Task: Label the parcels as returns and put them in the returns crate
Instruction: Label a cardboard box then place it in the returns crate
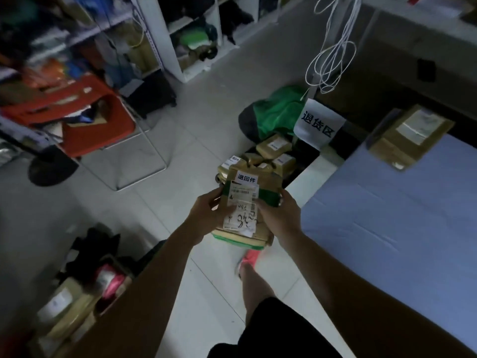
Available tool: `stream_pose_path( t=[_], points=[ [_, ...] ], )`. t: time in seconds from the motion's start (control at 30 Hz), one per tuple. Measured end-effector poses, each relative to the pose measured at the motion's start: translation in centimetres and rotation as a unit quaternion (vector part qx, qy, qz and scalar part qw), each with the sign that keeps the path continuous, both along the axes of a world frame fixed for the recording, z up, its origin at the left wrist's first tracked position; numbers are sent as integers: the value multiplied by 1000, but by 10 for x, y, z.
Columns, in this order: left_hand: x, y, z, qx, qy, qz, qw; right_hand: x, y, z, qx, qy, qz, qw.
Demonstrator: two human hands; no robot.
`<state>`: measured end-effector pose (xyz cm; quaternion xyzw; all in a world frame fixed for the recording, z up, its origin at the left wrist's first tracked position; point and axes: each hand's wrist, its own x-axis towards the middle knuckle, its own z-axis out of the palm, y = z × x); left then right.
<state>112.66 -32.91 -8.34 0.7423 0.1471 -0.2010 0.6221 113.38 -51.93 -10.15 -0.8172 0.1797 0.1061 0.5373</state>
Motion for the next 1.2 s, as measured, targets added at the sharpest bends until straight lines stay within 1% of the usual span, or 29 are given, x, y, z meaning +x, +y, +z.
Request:
stream_pose_path(
  t=[0.07, 0.17, 0.33, 0.4, 0.53, 0.67, 0.77, 0.83, 0.93, 1.0, 1.1, 1.2],
  points=[
    [56, 7, -12, 25, -2, -29, 999, 50, 10, -19, 11, 9, -19, 1000],
    [140, 14, -34, 62, 9, -65, 996, 121, 20, -45, 46, 46, -47, 997],
    [272, 5, -95, 80, 16, -148, 986, 227, 10, -106, 102, 91, -108, 985],
    [320, -4, -136, 88, 25, -177, 980, 265, 1, -144, 99, 106, -138, 980],
    [410, -28, -224, 64, 45, -229, 970, 334, -24, -219, 42, 91, -178, 979],
    [500, -45, -331, 54, 63, -303, 949, 403, -36, -312, 40, 70, -205, 975],
    [556, -54, -401, 56, 74, -334, 938, 451, -43, -375, 39, 63, -226, 971],
    [586, -67, -435, 59, 85, -348, 932, 478, -52, -410, 23, 62, -237, 969],
    [622, -81, -479, 111, 41, -360, 925, 513, -61, -465, 17, 61, -218, 974],
    [635, -92, -507, 134, 13, -368, 920, 523, -67, -492, 18, 77, -212, 974],
    [642, -99, -534, 150, -4, -387, 910, 526, -74, -517, -5, 96, -206, 974],
    [644, -97, -539, 160, -19, -404, 900, 524, -75, -521, -20, 103, -190, 976]
  ],
)
